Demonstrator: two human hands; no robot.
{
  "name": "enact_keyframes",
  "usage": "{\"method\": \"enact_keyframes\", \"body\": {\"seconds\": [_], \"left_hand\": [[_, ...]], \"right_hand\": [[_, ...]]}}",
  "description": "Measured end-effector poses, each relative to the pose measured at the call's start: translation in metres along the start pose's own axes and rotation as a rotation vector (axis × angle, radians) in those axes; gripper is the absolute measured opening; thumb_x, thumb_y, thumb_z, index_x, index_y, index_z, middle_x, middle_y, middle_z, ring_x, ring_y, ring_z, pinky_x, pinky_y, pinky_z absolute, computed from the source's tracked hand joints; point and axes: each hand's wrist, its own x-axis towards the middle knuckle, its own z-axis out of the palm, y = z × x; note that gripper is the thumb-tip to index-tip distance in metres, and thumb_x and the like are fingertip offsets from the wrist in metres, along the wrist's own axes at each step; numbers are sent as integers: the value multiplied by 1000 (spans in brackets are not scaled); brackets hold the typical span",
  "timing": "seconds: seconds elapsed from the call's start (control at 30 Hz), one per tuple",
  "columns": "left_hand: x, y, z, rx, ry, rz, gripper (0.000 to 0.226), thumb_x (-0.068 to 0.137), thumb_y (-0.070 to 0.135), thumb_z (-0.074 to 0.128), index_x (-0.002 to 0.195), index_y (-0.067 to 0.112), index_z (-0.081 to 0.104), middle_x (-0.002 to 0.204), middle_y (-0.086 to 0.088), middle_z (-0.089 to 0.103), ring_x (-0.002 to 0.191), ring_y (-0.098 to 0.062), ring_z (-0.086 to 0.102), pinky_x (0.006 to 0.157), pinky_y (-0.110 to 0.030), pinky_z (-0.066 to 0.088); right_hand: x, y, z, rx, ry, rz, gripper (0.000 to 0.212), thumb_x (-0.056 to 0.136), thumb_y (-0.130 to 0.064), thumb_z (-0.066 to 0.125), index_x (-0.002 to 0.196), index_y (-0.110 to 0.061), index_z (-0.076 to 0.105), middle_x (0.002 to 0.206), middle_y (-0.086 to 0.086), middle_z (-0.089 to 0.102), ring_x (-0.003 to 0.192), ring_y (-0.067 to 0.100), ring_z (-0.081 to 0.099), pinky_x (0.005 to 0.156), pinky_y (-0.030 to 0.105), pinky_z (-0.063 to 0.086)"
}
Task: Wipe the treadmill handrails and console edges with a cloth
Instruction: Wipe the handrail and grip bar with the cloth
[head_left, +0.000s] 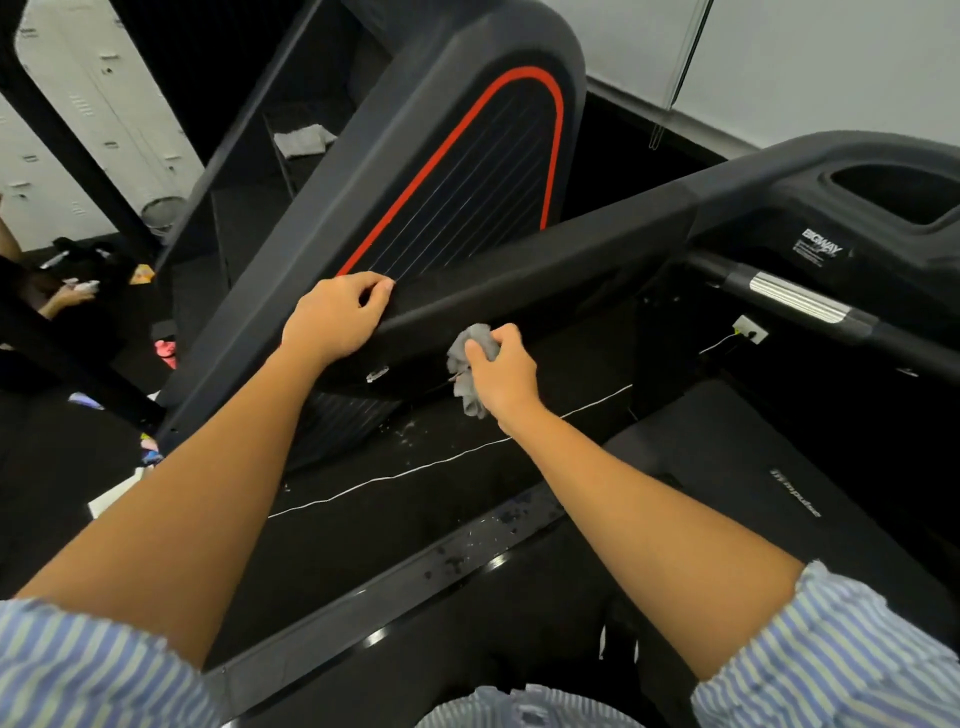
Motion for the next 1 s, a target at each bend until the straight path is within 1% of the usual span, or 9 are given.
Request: {"method": "enact_keyframes", "body": {"seconds": [0.1,0.2,0.33,0.43,0.53,0.6,0.77,0.9,1.0], "left_hand": [[-2,1,-1,-5,5,0,39,98,40,33,128,24,52,115,-6,62,83,-14,51,72,-30,41],[-3,2,-2,-5,12,2,38,98,40,33,128,24,52,116,-7,61,84,-14,50,72,-31,40],[-2,0,0,-20,33,3,36,98,39,34,125,26,55,116,-6,62,85,-15,51,73,-31,41],[0,-2,1,-59,37,12,35,97,39,37,124,25,56,117,-3,62,95,-17,56,78,-32,45],[1,-2,1,-78,32,13,34,97,38,39,123,25,56,116,-3,62,98,-19,58,80,-34,48],[0,-2,1,-73,35,16,34,97,38,39,123,26,56,116,-3,62,98,-19,58,80,-35,49],[-2,-3,2,-82,75,20,33,97,37,40,122,26,57,118,1,62,103,-18,56,81,-32,45],[0,-5,3,-85,75,43,32,96,36,40,122,26,57,117,1,62,96,-13,55,77,-28,43],[0,-4,3,-83,79,53,32,97,34,41,122,24,57,116,0,62,92,-10,52,75,-27,42]], "right_hand": [[2,1,-3,-9,-10,12,21,97,-23,47,115,-12,46,100,1,52,75,4,52,48,12,39],[13,1,-15,96,89,72,18,96,-21,50,111,-13,46,109,7,56,88,15,59,60,22,50],[16,0,-15,194,176,93,18,96,-18,49,112,-14,43,105,3,52,92,14,56,66,22,48],[5,1,-2,140,144,-1,15,97,-16,45,112,-12,42,101,0,51,93,11,55,70,20,45],[-4,4,6,41,43,-78,15,98,-17,44,112,-11,42,99,0,51,85,6,54,60,12,42],[-8,5,9,-12,-4,-107,15,98,-19,45,111,-11,43,98,1,52,84,6,54,59,11,41],[-29,8,37,-10,28,-335,16,93,-21,53,104,-11,47,97,7,59,90,16,58,73,24,47],[-38,2,61,-82,28,-409,16,93,-21,54,104,-11,49,99,9,56,86,15,56,70,23,46],[-44,2,72,-205,-40,-454,19,94,-21,52,109,-10,47,102,10,53,89,20,56,69,26,47]]}}
